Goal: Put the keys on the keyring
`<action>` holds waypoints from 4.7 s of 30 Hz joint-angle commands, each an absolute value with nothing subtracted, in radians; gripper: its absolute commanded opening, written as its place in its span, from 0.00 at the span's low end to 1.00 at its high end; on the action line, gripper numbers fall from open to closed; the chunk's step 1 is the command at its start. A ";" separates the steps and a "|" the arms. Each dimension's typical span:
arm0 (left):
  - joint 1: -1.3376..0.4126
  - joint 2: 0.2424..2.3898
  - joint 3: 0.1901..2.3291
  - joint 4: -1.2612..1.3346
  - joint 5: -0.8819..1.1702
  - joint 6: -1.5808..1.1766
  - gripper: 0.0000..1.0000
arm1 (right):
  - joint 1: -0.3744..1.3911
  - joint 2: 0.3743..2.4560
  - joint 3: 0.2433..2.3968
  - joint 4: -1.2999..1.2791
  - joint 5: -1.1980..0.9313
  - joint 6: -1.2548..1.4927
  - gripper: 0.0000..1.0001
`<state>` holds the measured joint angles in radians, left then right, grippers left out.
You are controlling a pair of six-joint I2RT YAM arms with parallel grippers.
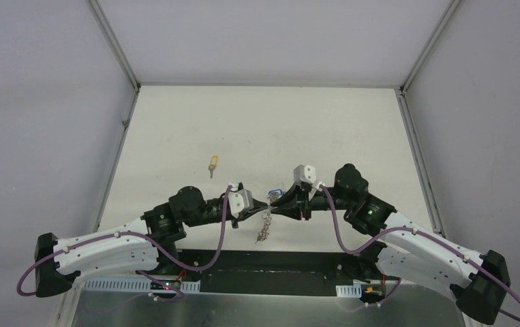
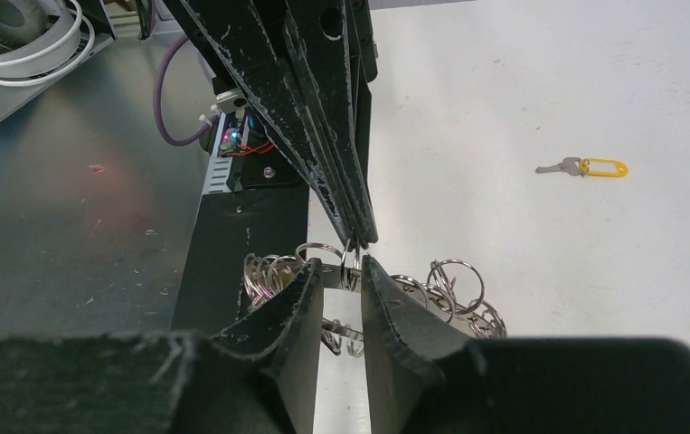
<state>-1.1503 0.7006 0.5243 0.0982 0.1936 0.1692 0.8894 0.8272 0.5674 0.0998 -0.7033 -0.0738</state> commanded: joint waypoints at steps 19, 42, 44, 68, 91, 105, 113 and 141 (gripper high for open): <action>-1.147 0.652 0.568 0.059 0.224 0.232 0.29 | 0.885 0.809 0.605 0.089 -0.693 -0.159 0.00; -1.147 0.855 0.732 -0.143 0.297 0.335 0.21 | 0.885 0.804 0.613 0.070 -0.713 -0.173 0.00; -1.147 0.856 0.732 -0.146 0.299 0.336 0.20 | 0.885 0.804 0.612 0.071 -0.713 -0.174 0.00; -1.148 0.874 0.730 -0.137 0.334 0.357 0.00 | 0.885 0.800 0.607 0.071 -0.686 -0.163 0.02; -1.148 0.634 0.592 -0.142 0.269 0.649 0.00 | 0.679 0.997 0.845 -0.382 -0.124 0.626 1.00; -1.147 0.665 0.602 -0.142 0.285 0.512 0.00 | 0.500 1.497 0.982 -0.411 -0.380 0.500 0.53; -1.147 0.684 0.606 -0.138 0.291 0.495 0.00 | 0.482 1.762 1.048 -0.361 -0.595 0.431 0.42; -1.147 0.693 0.607 -0.138 0.297 0.479 0.00 | 0.477 1.742 0.966 -0.358 -0.564 0.330 0.29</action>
